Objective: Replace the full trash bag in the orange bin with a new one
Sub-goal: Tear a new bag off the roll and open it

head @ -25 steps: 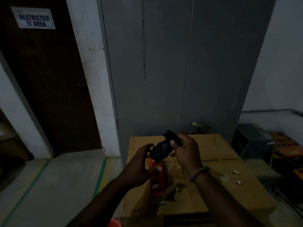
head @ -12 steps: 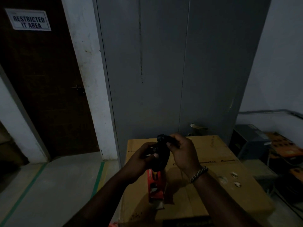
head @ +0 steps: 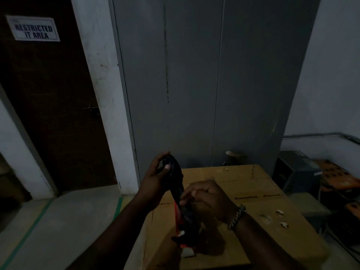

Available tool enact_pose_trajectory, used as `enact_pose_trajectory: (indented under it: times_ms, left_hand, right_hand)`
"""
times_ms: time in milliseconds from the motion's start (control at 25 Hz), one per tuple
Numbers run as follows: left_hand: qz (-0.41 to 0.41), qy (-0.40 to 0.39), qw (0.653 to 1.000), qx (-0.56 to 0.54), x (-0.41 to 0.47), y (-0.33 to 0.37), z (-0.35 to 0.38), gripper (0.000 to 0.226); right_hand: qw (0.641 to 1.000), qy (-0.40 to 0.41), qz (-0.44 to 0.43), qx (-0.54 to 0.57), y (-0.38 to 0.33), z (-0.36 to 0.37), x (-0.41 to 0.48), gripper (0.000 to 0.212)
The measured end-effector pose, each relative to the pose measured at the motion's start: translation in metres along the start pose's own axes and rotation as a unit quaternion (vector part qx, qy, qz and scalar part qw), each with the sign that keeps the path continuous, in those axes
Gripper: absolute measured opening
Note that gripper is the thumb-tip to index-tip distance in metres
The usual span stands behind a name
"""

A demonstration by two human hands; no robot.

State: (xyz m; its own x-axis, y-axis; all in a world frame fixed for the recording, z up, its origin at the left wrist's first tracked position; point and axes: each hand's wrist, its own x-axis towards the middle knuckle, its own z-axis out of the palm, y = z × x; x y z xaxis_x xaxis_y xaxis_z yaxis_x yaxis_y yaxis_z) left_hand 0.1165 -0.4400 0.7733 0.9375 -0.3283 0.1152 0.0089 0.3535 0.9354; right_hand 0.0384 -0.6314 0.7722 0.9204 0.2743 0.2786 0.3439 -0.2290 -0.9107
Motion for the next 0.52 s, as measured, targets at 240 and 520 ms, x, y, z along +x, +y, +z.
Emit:
enact_pose_trajectory:
  times_ms: [240,520]
  left_hand:
    - [-0.002,-0.023,0.999,0.033,-0.003,0.000,0.009,0.028]
    - [0.015,-0.065,0.997,0.025,-0.005,0.007,0.009,0.030]
  right_hand:
    - [0.967,0.160,-0.043,-0.196,-0.018,-0.001,0.021,0.066]
    - [0.982,0.073,-0.051,-0.164,-0.019,-0.007,0.034,0.058]
